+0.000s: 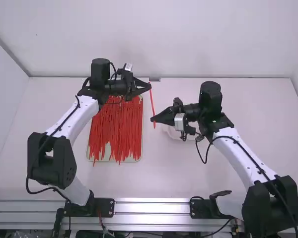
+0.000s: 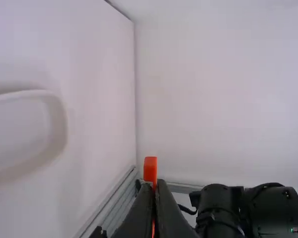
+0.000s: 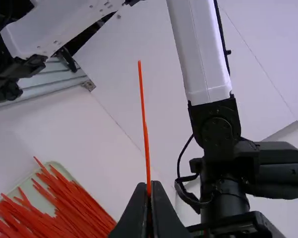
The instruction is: Fasten the cable tie
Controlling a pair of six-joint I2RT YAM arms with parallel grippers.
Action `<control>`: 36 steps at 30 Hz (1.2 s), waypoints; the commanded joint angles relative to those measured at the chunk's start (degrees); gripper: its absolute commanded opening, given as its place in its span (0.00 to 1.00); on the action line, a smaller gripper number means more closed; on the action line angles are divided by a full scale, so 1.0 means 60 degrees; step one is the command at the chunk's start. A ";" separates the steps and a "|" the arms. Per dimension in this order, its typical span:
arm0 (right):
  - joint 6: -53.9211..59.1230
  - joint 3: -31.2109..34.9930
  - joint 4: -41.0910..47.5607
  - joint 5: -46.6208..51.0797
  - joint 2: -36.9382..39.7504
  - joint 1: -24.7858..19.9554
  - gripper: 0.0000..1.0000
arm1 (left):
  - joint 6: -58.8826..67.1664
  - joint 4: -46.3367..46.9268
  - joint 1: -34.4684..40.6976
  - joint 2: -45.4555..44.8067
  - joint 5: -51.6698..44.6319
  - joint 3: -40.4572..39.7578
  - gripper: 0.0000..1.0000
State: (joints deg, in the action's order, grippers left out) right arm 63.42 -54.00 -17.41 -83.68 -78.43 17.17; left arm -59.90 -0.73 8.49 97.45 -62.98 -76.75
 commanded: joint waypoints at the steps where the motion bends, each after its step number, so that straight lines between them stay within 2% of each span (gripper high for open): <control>1: -0.0951 0.0015 -0.0022 -0.0044 0.0011 -0.0055 0.00 | 0.0441 0.0022 0.0095 0.0025 -0.0361 0.0055 0.02; 4: -0.1636 0.0015 -0.0222 -0.0066 0.0015 0.0033 0.00 | 0.0874 0.0029 0.0087 0.0025 -0.0342 0.0055 0.02; 6: -0.2772 0.0004 -0.1005 -0.0466 0.0015 0.0015 0.00 | 0.1490 -0.0280 0.0087 0.0025 -0.0324 0.0055 0.01; 7: -0.3978 -0.0007 -0.1810 -0.0754 0.0015 0.0029 0.00 | 0.1971 -0.0579 0.0087 0.0025 -0.0328 0.0055 0.01; 8: -0.3978 -0.0007 -0.1810 -0.0754 0.0015 0.0029 0.00 | 0.1971 -0.0579 0.0087 0.0025 -0.0328 0.0055 0.01; 10: -0.7216 -0.0004 -0.3858 -0.0565 0.0015 0.0219 0.00 | 0.2758 -0.1209 0.0095 0.0025 -0.0324 0.0055 0.01; 11: -0.7967 -0.0004 -0.4266 -0.0361 0.0015 0.0280 0.00 | 0.2914 -0.1337 0.0080 0.0025 -0.0324 0.0055 0.01; 13: -1.1100 -0.0004 -0.5770 0.0965 0.0015 0.0528 0.00 | 0.3515 -0.1931 0.0087 0.0025 -0.0361 0.0055 0.01; 17: -1.4243 -0.0004 -0.6914 0.2528 0.0015 0.0780 0.00 | 0.4739 -0.2772 0.0084 0.0025 -0.0353 0.0055 0.01; 20: -1.5970 -0.0004 -0.7085 0.3126 0.0015 0.0732 0.00 | 0.5909 -0.3264 0.0069 0.0025 -0.0357 0.0055 0.01; 27: -1.9373 0.0015 -0.6947 0.3198 0.0015 0.0280 0.00 | 0.7803 -0.4149 -0.0306 0.0025 -0.0386 0.0055 0.01; 32: -2.0116 0.0015 -0.6298 0.3082 0.0015 0.0208 0.00 | 0.9439 -0.4688 -0.0302 0.0025 -0.1421 0.0055 0.01; 36: -1.9988 0.0015 -0.4987 0.3027 0.0015 0.0408 0.00 | 1.0830 -0.5042 -0.0299 0.0025 -0.2233 0.0055 0.02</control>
State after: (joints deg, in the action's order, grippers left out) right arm -53.89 -53.89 -47.64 -64.53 -78.48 18.79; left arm -2.66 -30.61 6.96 97.45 -72.99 -76.73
